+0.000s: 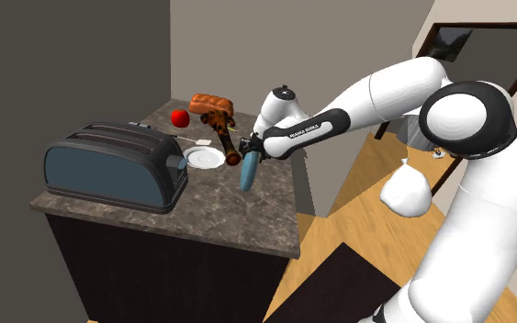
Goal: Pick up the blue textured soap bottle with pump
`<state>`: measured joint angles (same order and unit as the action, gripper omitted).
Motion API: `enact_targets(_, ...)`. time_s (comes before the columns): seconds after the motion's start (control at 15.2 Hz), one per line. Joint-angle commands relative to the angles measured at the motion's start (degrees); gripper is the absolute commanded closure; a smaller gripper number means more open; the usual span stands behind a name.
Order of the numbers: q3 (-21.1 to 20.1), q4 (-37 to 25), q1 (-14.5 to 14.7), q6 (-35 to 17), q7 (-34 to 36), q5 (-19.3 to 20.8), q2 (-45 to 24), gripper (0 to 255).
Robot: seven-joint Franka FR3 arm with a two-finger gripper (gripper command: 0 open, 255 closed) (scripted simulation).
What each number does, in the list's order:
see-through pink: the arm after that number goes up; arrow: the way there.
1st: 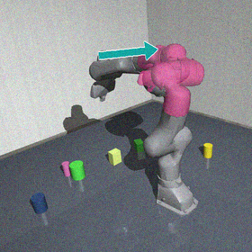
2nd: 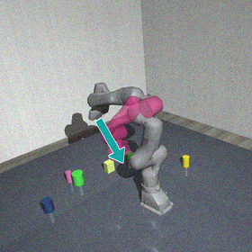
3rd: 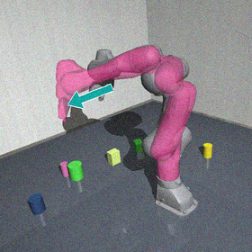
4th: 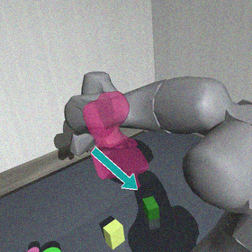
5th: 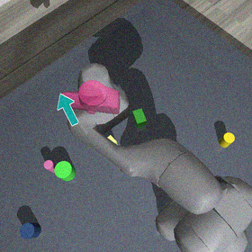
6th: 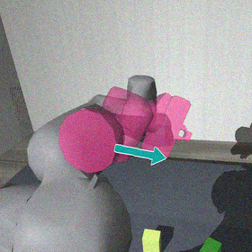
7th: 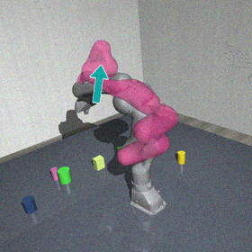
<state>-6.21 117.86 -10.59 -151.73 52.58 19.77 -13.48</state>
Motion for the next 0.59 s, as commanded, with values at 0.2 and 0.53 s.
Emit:
enact_targets(0.2,0.02,-0.1,-0.01,-0.03,-0.02,0.01,-0.2,255)
enact_targets(0.53,-0.13,-0.24,-0.11,0.52,-0.39,-0.36,0.25,255)
